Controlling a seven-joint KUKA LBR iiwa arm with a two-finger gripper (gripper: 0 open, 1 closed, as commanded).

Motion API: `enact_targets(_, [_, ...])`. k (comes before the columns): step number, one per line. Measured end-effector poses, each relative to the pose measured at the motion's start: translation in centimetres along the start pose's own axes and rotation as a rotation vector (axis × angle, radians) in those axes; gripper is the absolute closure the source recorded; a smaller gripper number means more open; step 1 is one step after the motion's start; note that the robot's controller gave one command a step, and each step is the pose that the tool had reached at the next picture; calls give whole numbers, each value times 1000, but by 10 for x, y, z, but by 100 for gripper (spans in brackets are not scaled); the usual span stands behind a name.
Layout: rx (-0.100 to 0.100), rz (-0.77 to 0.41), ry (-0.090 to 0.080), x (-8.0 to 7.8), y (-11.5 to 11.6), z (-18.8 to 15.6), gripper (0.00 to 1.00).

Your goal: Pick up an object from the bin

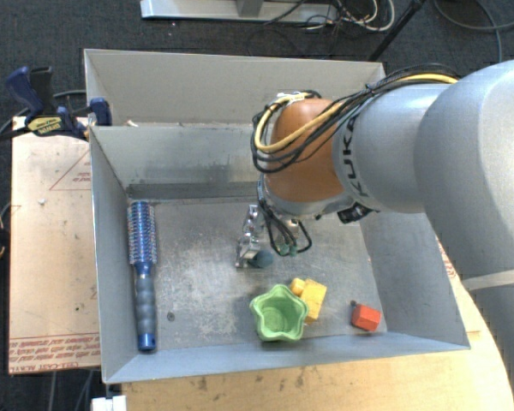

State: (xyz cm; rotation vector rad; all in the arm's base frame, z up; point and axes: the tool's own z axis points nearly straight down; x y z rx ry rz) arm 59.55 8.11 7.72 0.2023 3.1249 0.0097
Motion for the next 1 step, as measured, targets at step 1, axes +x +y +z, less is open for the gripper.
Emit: enact_targets(1, [7, -95, -3, -16, -85, -151, 100])
